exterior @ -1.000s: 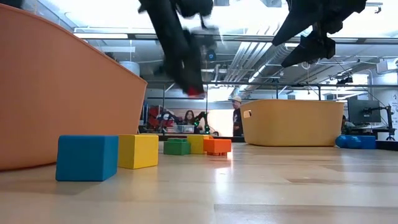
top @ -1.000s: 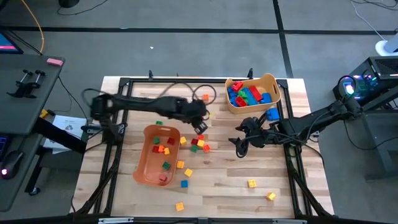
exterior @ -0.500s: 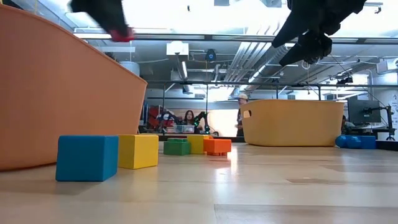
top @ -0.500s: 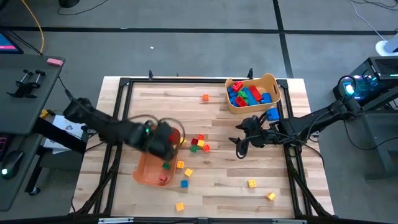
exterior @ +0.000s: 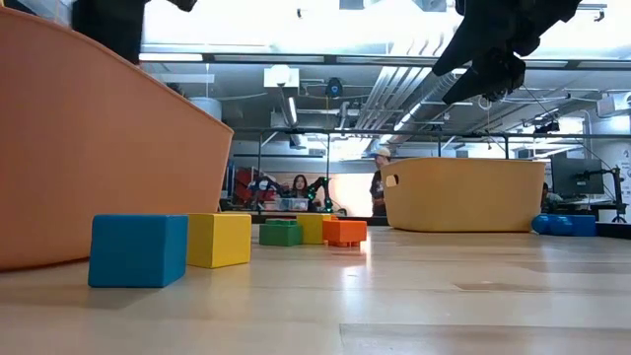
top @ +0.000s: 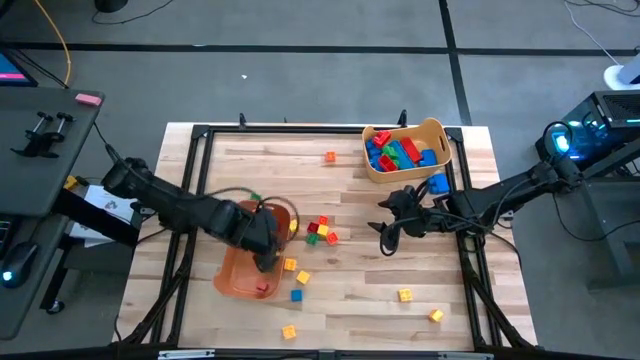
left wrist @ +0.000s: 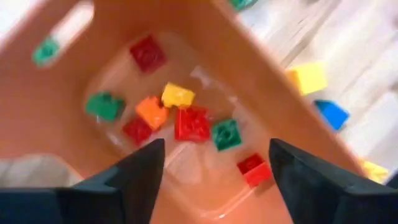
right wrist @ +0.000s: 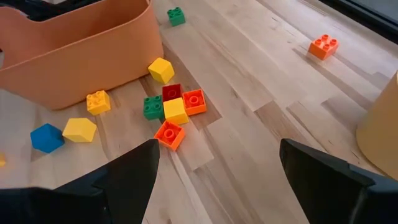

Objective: Sort blocks by size
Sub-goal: Adjust the orange bin

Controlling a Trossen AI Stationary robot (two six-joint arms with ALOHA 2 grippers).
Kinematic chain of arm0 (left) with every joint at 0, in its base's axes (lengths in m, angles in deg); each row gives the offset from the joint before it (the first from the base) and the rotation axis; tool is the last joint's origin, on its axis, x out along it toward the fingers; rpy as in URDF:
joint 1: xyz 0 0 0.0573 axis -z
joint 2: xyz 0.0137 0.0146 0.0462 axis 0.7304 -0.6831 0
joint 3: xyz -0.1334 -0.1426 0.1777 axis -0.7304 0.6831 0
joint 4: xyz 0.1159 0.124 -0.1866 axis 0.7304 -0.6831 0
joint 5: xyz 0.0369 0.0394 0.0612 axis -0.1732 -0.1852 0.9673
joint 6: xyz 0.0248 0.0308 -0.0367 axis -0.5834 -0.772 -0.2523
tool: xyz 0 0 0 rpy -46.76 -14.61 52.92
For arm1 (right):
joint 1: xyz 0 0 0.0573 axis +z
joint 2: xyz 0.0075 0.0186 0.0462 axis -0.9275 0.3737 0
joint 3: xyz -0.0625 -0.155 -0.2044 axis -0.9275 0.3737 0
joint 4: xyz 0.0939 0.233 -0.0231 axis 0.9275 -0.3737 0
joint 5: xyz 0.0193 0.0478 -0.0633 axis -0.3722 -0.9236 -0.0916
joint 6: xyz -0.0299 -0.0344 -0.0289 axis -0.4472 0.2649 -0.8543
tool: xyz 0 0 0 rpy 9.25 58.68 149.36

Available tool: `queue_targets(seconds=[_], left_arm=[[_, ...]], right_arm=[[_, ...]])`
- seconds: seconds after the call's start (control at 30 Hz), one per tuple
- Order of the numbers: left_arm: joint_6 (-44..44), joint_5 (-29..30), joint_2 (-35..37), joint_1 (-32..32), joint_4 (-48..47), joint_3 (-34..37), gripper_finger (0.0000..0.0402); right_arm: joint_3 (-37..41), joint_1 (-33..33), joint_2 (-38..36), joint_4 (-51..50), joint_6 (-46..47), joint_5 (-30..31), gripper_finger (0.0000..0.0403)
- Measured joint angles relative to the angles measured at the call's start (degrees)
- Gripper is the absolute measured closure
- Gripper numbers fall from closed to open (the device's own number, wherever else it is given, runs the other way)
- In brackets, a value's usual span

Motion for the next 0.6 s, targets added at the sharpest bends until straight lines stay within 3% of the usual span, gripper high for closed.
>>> queue_targets(seconds=[0.17,0.3,0.43,0.57,0.6], left_arm=[[-16.49,-0.03,0.09,-4.99,7.83,-3.98,0.0112],[-35.32,-0.76,-0.31,-7.18,21.8,-4.95,0.0144],[-46.61,-1.69,-3.55,-8.33,23.99,-4.95,0.0235],[-47.32,-1.87,-8.41,-9.21,18.55,-4.83,0.0367],[-47.27,-1.9,-9.34,-9.32,17.92,-4.82,0.0384]], right_arm=[[0.0,0.0,0.0,0.1,0.49,-0.42,0.0073],[0.0,0.0,0.0,0.11,0.75,-0.43,0.0073],[0.0,0.0,0.0,0.13,2.0,-0.4,0.0073],[0.0,0.0,0.0,0.26,2.26,-0.37,0.0073],[0.0,0.0,0.0,0.26,2.45,-0.3,0.0073]])
